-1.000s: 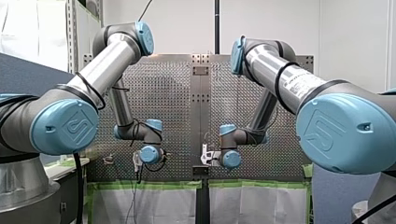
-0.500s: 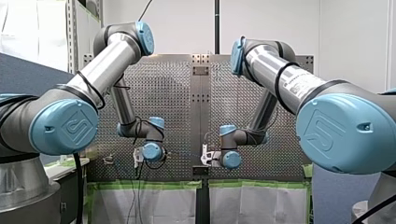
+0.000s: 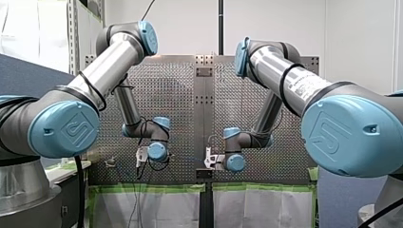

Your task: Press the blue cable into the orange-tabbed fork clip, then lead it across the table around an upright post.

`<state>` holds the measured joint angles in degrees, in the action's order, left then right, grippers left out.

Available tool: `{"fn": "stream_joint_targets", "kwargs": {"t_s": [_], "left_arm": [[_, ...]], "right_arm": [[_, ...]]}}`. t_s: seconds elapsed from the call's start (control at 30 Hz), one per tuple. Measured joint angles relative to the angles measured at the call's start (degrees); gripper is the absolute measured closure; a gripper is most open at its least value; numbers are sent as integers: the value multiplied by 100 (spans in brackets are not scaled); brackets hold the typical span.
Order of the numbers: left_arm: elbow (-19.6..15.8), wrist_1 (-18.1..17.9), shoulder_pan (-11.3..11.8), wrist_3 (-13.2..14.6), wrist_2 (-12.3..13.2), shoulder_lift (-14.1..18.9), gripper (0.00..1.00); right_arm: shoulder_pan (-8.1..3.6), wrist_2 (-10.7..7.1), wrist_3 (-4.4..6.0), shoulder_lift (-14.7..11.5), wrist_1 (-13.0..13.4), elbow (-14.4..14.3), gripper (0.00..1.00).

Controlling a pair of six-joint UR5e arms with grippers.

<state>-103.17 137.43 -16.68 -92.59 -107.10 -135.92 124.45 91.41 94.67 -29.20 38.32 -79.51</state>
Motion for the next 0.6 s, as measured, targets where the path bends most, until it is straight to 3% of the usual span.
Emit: {"fn": "stream_joint_targets", "kwargs": {"t_s": [0.23,0.33,0.4,0.43,0.47,0.6], "left_arm": [[7,-3,-25,-27,15,172,66],[8,-26,-38,-72,18,196,75],[8,-30,-46,-75,11,200,88],[8,-33,-50,-75,5,202,88],[9,-36,-52,-75,0,202,97],[10,-51,-68,-76,-6,202,100]], "right_arm": [[1,0,0,10,-6,1,98],[1,0,0,12,-7,0,98],[1,0,-1,13,-7,0,98],[0,0,-1,14,-6,0,98],[0,0,-1,17,-5,1,98],[1,0,-1,21,-6,0,98]]}}
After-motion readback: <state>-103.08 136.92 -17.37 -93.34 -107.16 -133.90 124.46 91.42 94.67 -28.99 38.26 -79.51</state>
